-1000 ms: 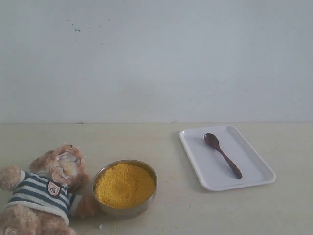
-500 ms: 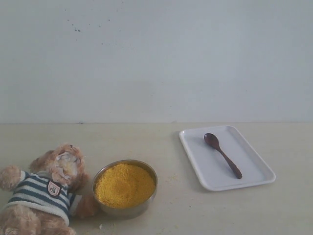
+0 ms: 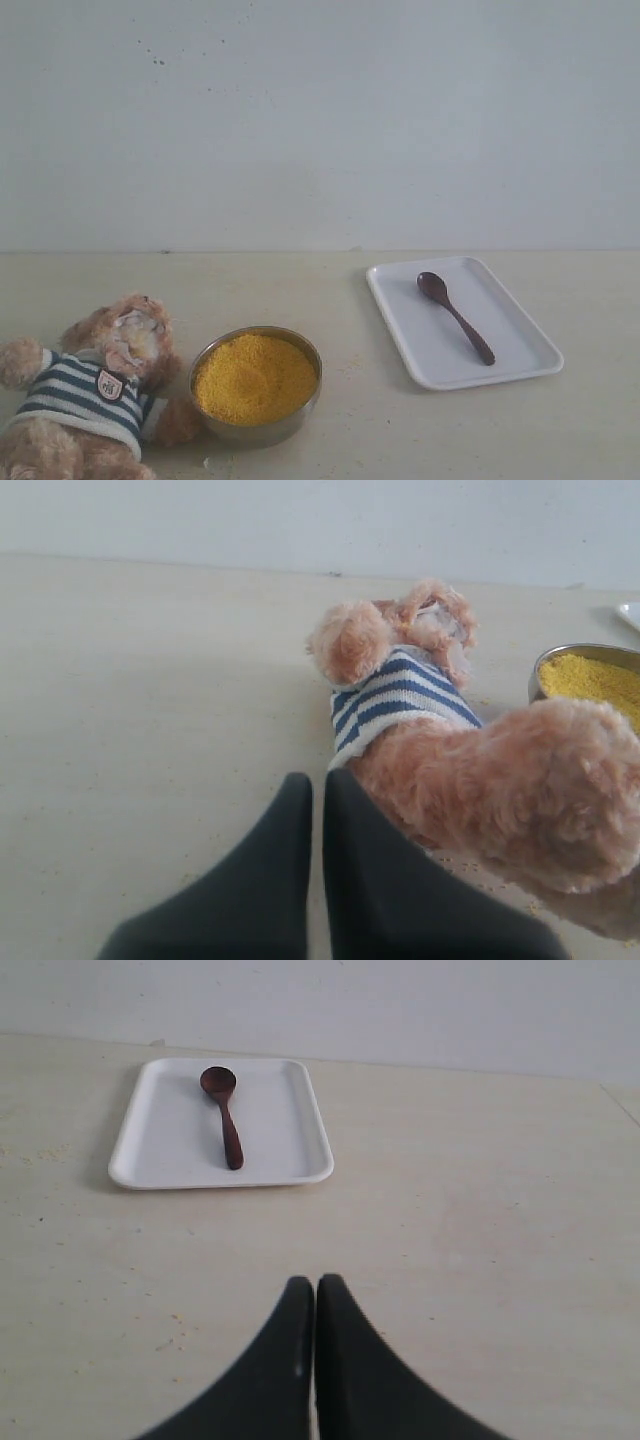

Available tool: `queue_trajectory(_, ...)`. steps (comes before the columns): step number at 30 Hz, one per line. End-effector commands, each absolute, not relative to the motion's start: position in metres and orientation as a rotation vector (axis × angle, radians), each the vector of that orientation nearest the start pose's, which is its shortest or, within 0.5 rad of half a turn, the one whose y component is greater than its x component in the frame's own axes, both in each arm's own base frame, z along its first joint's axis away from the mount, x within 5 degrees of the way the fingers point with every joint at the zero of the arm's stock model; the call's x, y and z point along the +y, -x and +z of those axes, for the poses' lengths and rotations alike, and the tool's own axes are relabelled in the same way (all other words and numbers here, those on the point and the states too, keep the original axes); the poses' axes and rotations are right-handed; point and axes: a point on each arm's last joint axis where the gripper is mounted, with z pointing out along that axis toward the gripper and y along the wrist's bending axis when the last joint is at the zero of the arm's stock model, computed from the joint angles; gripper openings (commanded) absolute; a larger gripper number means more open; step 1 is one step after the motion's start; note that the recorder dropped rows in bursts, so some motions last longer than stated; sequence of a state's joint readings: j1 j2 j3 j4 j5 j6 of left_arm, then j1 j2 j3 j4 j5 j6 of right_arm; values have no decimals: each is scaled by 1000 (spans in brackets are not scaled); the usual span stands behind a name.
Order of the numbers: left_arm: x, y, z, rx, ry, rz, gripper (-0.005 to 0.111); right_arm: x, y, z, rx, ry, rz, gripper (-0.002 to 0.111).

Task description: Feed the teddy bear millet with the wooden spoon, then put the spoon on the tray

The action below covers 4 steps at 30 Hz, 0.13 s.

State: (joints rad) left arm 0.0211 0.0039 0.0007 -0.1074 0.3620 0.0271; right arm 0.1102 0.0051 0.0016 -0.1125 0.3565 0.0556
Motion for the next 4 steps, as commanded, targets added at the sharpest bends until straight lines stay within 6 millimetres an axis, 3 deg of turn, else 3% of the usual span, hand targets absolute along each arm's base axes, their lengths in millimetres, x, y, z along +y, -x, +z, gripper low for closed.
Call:
queue_trajectory(1, -2, -53, 181, 1843, 69, -80, 4, 2, -53, 182, 1827, 120, 7, 0)
queue_trajectory(4, -2, -53, 181, 1843, 69, -80, 4, 2, -53, 182, 1827, 120, 7, 0)
